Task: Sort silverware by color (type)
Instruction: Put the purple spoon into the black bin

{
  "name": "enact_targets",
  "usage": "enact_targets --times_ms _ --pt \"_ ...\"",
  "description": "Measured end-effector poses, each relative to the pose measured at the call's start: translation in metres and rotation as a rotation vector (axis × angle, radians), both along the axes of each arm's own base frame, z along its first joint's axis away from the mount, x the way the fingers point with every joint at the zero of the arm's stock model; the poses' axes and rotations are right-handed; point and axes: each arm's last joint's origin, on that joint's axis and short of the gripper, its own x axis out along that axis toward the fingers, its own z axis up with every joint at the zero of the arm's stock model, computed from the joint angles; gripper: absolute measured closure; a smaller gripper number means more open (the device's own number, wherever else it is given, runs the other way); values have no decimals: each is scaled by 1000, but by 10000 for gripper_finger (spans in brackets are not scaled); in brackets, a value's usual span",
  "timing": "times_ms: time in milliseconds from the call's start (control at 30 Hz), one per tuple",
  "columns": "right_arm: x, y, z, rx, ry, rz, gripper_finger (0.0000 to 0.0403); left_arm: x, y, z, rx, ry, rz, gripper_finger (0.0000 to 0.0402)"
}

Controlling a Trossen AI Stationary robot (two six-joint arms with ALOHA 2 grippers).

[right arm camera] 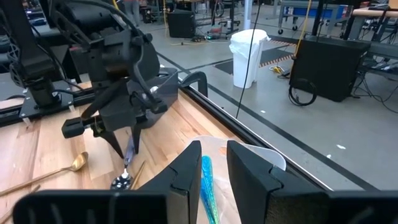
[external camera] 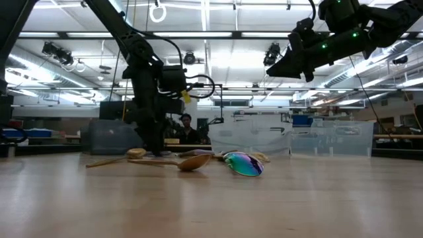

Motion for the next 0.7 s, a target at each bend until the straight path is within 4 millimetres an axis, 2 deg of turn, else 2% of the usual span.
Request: enact_targets --times_ms 200,433,700 --pt "0 0 0 -3 2 1 315 6 -9 -2 57 11 -79 270" --pt "0 0 0 -4 7 1 315 10 -19 -2 119 42 -143 344" --pt "0 0 0 -4 7 1 315 13 -25 -2 142 51 -156 347"
